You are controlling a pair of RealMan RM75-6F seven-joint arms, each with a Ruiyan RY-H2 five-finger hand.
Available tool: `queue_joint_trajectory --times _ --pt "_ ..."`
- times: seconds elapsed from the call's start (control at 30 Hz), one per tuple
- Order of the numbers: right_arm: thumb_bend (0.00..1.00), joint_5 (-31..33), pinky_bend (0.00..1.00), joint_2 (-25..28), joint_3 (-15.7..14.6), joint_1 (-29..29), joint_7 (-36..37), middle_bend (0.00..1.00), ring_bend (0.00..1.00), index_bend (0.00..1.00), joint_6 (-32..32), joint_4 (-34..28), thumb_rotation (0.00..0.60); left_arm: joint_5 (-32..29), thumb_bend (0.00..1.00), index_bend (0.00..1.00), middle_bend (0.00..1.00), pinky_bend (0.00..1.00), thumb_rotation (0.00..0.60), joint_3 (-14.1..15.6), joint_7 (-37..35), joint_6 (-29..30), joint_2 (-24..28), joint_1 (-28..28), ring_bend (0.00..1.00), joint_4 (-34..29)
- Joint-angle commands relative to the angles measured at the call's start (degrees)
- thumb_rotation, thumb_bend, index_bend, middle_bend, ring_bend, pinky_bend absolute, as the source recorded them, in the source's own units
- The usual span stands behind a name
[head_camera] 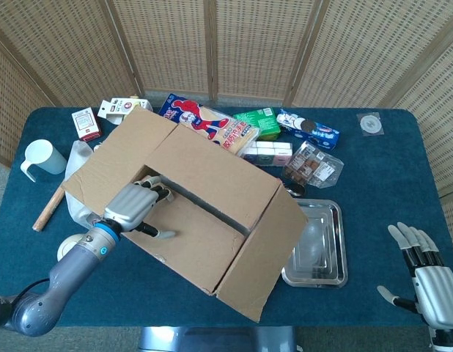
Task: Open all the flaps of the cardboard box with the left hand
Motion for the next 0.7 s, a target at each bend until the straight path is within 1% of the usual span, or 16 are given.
queue_joint_trajectory --times 0.03,0.2,0.33,0.43,0.57,0.63,0.7 --pt "0.00 0.0 0.00 0.1 0.0 0.0 0.1 0.00 0.00 0.00 0.0 0.0 0.600 -0.4 0.00 0.28 0.29 0.25 0.316 0.0 0.5 0.5 -0.3 -0.3 0.12 0.1" --pt "0.00 -0.3 0.00 0.2 -0.1 -0.1 0.2 0.00 0.00 0.00 0.2 -0.1 0.600 -2.8 0.00 0.28 0.27 0.23 0.318 -1.0 1.6 1.4 -1.8 -1.8 0.10 1.1" --pt "0.00 -0.2 0.00 0.3 0.0 -0.1 0.5 0.00 0.00 0.00 0.4 -0.1 0.600 -3.4 0.00 0.28 0.23 0.21 0.321 -1.5 2.7 3.2 -2.6 -2.5 0.08 1.0" --pt "0.00 -0.3 0.00 0.3 -0.1 -0.1 0.6 0.00 0.00 0.00 0.4 0.0 0.600 -3.0 0.00 0.27 0.17 0.19 0.318 -1.7 3.1 4.5 -2.6 -2.3 0.03 0.8" --pt "0.00 -0.4 0.00 0.4 -0.1 -0.2 0.7 0.00 0.00 0.00 0.5 -0.1 0.600 -1.8 0.00 0.25 0.03 0.16 0.304 -1.7 3.2 6.0 -2.9 -1.7 0.00 0.9" --pt "0.00 -0.5 0.00 0.4 -0.1 -0.2 0.7 0.00 0.00 0.00 0.6 -0.1 0.600 -1.6 0.00 0.23 0.00 0.15 0.301 -1.7 3.3 6.2 -3.1 -1.6 0.00 1.1" --pt "0.00 -0.5 0.00 0.4 -0.1 -0.2 0.7 0.00 0.00 0.00 0.6 -0.1 0.600 -1.6 0.00 0.22 0.00 0.15 0.302 -1.7 3.5 6.3 -3.2 -1.6 0.00 1.2"
